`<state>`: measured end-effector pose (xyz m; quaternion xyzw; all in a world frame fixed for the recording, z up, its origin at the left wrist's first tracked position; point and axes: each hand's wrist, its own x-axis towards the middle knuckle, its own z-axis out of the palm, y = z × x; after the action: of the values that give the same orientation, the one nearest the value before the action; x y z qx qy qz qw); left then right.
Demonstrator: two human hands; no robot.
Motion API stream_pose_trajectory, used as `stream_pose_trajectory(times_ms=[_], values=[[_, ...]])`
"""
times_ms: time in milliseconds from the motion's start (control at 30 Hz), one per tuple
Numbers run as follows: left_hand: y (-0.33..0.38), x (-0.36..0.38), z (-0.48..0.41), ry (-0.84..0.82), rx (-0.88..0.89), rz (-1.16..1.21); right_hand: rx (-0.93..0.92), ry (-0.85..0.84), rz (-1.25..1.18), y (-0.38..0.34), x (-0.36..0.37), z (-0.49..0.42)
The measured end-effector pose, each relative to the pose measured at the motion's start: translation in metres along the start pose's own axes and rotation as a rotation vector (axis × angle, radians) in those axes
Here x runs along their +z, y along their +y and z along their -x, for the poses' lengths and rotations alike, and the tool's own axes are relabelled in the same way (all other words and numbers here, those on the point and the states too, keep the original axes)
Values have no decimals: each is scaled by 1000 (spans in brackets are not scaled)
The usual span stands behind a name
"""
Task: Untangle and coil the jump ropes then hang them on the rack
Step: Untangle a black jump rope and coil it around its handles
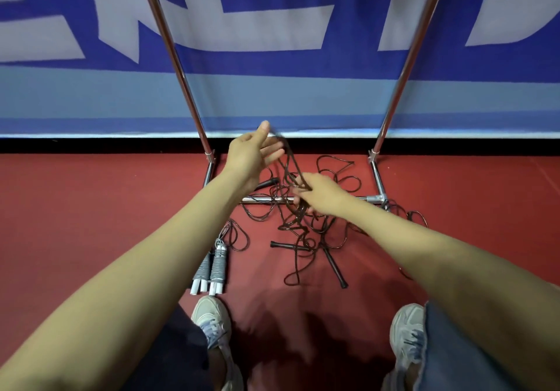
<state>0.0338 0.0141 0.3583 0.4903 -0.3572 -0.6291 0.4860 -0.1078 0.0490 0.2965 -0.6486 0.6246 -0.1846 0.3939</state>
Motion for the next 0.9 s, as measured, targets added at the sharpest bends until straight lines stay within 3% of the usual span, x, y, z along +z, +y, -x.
stream_pose_trajectory(times_ms=[167,267,333,400,533,633,767,900], values=[[-17,1,7,35,-88,-568,56,58,-294,-13,-34,-6],[-33,6,26,-230,-338,-398,36,131,-391,-17,-49,-5],[-44,6,31,-405,-391,-379,42,180,-502,-16,-56,-5],[-53,5,31,-475,-360,-397,74,203,-614,-13,-62,-7],[-56,11,28,-275,-189,-357,138,190,-703,-4,-71,-8],[-46,0,16,-198,-44,-624,181,222,-612,5,-77,-8],[-29,-22,4,-299,94,-1032,220,281,-396,18,-87,-3],[-29,-18,11,-472,-33,-1067,304,180,-738,20,-95,6]])
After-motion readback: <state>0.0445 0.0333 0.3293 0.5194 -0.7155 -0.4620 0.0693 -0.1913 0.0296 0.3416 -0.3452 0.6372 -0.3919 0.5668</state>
